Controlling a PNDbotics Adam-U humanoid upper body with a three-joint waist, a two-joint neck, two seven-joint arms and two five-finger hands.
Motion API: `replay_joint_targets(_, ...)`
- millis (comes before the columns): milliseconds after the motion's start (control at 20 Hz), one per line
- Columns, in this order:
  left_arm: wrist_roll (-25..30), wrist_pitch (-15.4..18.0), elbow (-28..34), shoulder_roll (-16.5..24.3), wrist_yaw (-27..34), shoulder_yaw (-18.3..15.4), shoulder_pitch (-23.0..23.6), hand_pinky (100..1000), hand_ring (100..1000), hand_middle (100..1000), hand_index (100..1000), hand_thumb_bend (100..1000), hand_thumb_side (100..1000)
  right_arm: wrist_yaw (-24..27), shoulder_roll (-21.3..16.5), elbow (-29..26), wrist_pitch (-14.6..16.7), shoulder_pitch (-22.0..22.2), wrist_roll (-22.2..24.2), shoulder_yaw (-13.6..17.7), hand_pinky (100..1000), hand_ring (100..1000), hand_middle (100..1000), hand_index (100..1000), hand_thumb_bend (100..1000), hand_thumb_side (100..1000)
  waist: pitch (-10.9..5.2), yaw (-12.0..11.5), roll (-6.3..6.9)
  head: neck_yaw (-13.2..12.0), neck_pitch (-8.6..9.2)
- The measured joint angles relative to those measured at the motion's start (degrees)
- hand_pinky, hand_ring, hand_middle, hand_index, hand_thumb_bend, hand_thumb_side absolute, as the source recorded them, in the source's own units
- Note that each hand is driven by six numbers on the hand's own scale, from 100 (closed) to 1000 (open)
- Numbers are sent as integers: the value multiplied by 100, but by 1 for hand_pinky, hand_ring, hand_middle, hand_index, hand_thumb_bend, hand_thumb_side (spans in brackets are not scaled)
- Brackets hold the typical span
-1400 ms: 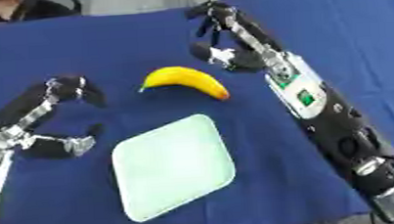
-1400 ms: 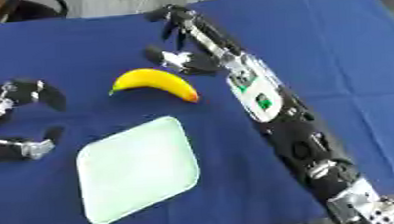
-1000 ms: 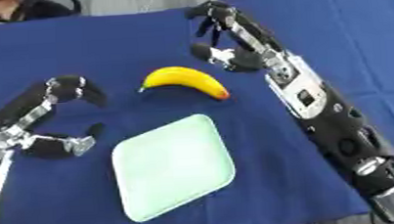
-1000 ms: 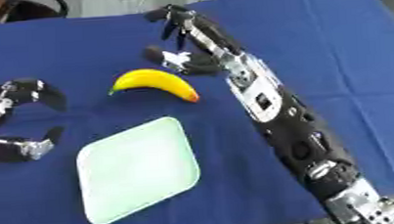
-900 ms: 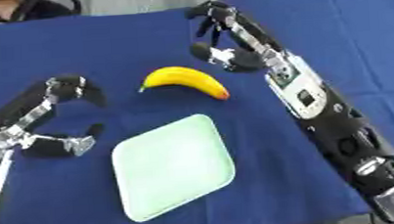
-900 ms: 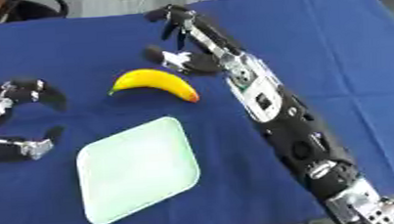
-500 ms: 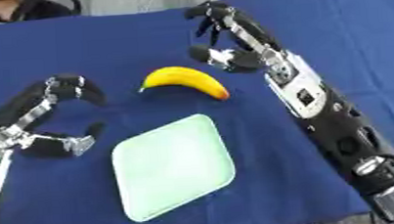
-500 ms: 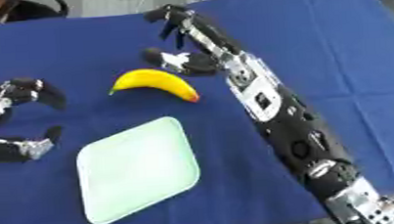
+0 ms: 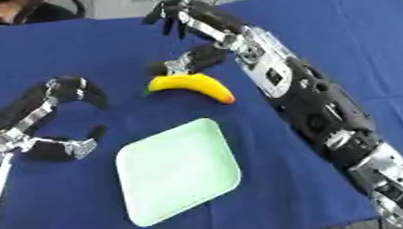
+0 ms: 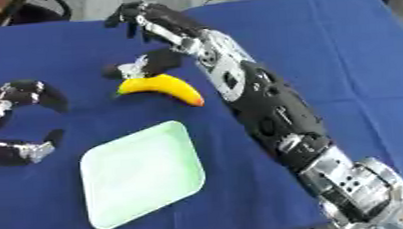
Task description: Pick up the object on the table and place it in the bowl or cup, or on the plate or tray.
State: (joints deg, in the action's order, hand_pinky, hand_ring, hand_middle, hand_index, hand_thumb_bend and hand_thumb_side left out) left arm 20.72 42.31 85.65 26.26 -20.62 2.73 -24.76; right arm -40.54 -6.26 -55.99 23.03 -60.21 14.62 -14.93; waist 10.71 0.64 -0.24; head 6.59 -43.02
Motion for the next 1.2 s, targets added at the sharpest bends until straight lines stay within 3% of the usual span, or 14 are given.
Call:
replay_joint_targets(650,14,-14,1,0,14,0,4,565,607,608,673,100,267,-486,78,463,111,-103,-40,184,510,637,755,839,729,758,0,-3,2,0,-1)
replay_joint_targets(900,14,-14,1,0,13,0,43,566,608,609,673,100,266,-949,68,787,-59,-107,153,361,538,649,750,829,749,680,-1,-3,12,0,-4)
replay_joint_targets(1200,10,-10,1,0,10,0,44,566,608,609,674,100,265,-1607,64,957,-213,-107,525,482,548,655,748,826,753,654,-1,-2,21,0,-5)
